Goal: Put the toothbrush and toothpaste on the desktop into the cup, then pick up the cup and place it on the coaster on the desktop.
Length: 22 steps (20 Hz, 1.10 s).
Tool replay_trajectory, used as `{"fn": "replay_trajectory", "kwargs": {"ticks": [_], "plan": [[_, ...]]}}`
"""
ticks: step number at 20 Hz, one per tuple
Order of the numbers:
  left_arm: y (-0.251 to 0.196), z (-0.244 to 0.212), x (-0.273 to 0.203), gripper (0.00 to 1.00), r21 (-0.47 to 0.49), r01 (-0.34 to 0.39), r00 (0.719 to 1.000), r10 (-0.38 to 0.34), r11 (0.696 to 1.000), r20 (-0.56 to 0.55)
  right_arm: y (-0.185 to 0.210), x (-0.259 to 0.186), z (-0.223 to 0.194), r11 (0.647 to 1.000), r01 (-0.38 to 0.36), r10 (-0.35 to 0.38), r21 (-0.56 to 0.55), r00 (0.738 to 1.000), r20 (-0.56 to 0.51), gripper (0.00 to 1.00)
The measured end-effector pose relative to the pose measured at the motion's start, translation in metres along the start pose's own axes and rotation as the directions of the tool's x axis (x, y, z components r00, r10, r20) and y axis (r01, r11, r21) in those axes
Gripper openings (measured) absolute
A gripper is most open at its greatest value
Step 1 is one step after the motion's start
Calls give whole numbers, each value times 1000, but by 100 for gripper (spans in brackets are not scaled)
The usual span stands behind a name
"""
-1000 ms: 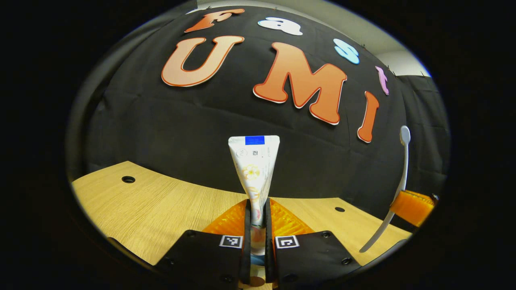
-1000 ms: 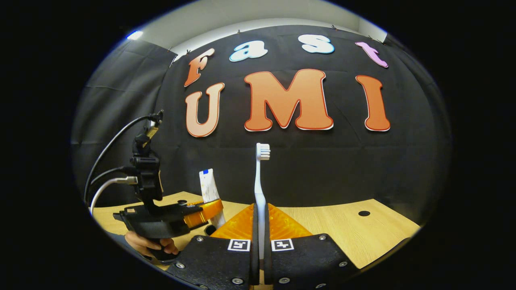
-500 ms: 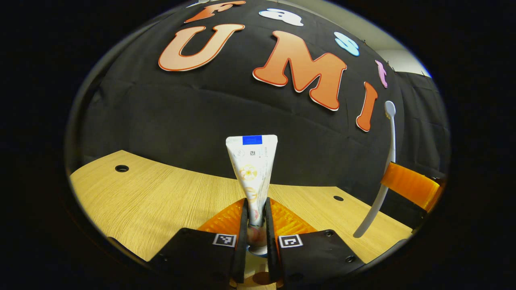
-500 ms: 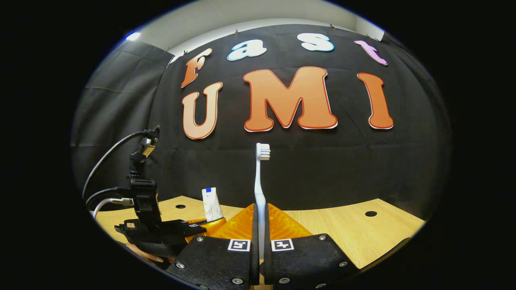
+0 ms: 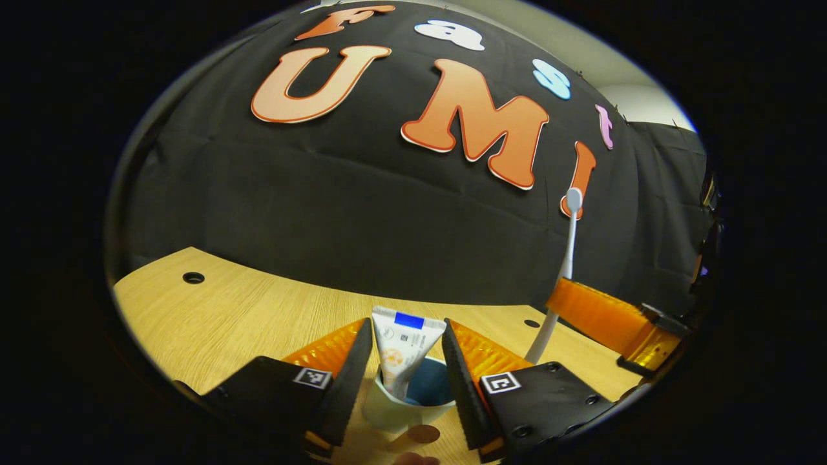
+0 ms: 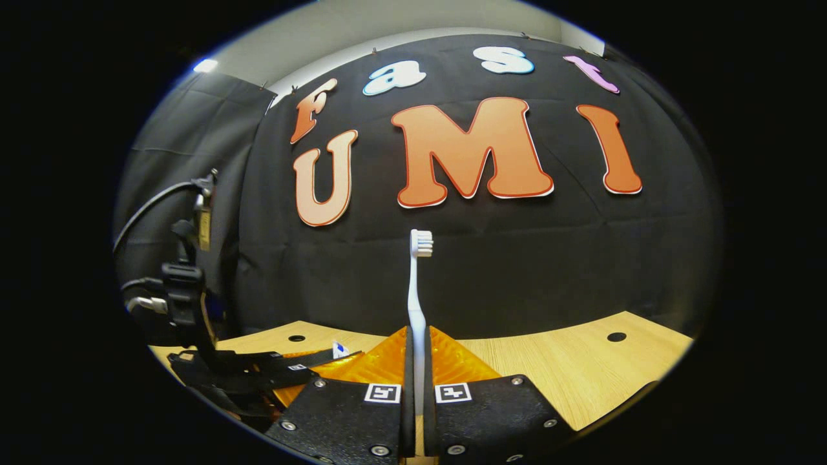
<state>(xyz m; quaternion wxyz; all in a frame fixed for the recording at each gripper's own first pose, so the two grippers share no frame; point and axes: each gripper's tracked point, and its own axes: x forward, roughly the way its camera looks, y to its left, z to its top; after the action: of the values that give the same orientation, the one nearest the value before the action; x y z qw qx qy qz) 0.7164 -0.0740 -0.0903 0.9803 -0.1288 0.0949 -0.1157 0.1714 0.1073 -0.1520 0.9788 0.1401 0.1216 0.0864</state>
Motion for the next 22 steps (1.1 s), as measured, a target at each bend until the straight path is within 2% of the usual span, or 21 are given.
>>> {"fn": "replay_trajectory", "kwargs": {"ticks": [1, 3, 4, 5, 6, 11, 12, 13, 16, 17, 18, 19, 20, 22], "plan": [[3, 10, -5, 67, 11, -9, 1000, 9, 1000, 19, 1, 3, -1, 1000, -3, 3, 16, 1000, 3, 5], [9, 33, -20, 86, 20, -26, 997, 25, 999, 77, 8, 13, -3, 998, -27, 27, 55, 1000, 7, 5], [12, 43, -26, 80, 22, -33, 994, 31, 999, 102, 12, 17, -4, 997, -39, 38, 65, 999, 14, 5], [14, 50, -31, 94, 28, -39, 992, 35, 999, 120, 16, 20, -2, 997, -48, 46, 68, 999, 28, 5], [14, 58, -39, 88, 40, -37, 991, 32, 999, 132, 18, 23, 0, 996, -57, 53, 68, 997, 47, 5], [24, 93, -76, 87, 68, -57, 976, 41, 996, 214, 33, 38, -5, 991, -101, 95, 88, 993, 74, 6], [26, 97, -81, 87, 77, -68, 975, 50, 995, 218, 36, 41, -6, 990, -108, 101, 93, 992, 75, 10], [28, 98, -83, 87, 83, -77, 973, 57, 994, 222, 37, 42, -8, 989, -112, 105, 95, 992, 77, 6], [30, 100, -88, 87, 82, -86, 973, 65, 993, 223, 41, 48, -12, 989, -119, 112, 88, 991, 80, 7], [32, 98, -88, 87, 81, -91, 974, 72, 993, 216, 42, 49, -16, 990, -116, 111, 78, 991, 74, 14], [33, 96, -88, 80, 79, -89, 976, 71, 993, 207, 42, 49, -20, 991, -117, 112, 69, 991, 66, 8], [36, 92, -88, 87, 74, -93, 977, 77, 993, 199, 42, 49, -22, 991, -116, 112, 61, 992, 58, 10], [38, 90, -90, 80, 70, -91, 979, 76, 993, 191, 41, 47, -22, 992, -117, 114, 56, 992, 51, 20], [35, 83, -87, 80, 71, -82, 983, 69, 994, 170, 41, 44, -20, 992, -121, 119, 40, 992, 46, 7]]}}
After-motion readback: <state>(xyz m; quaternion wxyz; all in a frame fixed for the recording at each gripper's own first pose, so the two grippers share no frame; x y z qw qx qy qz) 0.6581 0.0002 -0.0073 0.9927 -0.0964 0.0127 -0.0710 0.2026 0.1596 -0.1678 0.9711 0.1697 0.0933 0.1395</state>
